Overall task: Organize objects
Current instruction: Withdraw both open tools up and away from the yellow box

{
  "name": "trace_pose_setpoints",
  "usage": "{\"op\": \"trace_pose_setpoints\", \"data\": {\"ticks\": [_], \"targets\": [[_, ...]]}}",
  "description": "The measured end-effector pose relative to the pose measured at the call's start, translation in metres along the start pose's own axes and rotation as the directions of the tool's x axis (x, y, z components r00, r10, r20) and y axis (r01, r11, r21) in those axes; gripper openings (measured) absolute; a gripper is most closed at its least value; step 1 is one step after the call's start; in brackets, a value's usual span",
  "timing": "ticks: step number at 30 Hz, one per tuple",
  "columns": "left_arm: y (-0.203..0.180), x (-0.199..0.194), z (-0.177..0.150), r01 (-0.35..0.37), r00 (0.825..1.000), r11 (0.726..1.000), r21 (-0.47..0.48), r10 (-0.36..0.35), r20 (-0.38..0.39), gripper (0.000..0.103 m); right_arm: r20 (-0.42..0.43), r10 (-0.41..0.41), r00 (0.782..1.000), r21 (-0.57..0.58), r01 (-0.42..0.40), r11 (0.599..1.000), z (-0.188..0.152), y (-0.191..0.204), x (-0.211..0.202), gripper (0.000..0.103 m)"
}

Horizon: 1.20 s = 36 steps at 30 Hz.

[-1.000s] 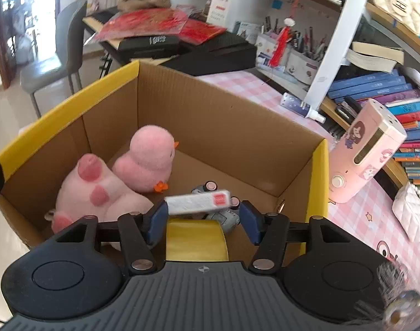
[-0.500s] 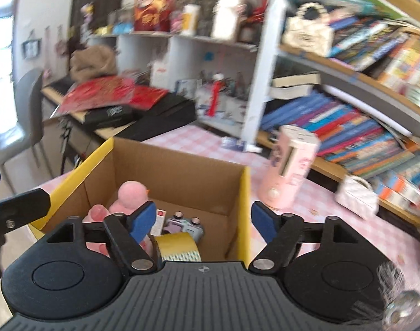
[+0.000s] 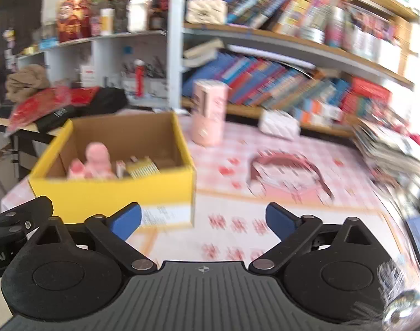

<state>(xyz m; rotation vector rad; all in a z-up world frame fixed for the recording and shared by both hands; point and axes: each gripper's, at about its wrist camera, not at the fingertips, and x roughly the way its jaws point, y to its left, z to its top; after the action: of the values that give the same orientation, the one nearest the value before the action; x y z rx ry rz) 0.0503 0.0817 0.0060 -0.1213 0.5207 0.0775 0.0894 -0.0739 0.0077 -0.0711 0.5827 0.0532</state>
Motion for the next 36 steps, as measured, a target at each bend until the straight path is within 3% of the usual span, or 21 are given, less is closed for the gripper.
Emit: {"op": "trace_pose_setpoints", "data": {"ticks": [6,11,17,36], "targets": [[-0.006,-0.014,-0.016,0.063,0.998,0.998,0.001,-0.063,-0.03,0.103,-0.082,-0.065,0.994,0.071,0.071,0.995,-0.04,-0.015,-0.022,0.101],[-0.023,-0.02,-0.021,0.058,0.998,0.997,0.051,-0.056,-0.04,0.103,-0.092,-0.085,0.992,0.08,0.093,0.993,-0.058,-0.025,-0.04,0.103],[-0.047,-0.025,-0.026,0.084,0.996,0.987,0.134,-0.079,-0.04,0.103,-0.082,-0.088,0.993,0.08,0.095,0.992,-0.064,-0.032,-0.052,0.103],[-0.08,-0.029,-0.027,0.104,0.994,0.977,0.186,-0.101,-0.028,0.103,-0.06,-0.078,0.995,0.107,0.084,0.991,-0.066,-0.051,-0.062,0.103]]}}
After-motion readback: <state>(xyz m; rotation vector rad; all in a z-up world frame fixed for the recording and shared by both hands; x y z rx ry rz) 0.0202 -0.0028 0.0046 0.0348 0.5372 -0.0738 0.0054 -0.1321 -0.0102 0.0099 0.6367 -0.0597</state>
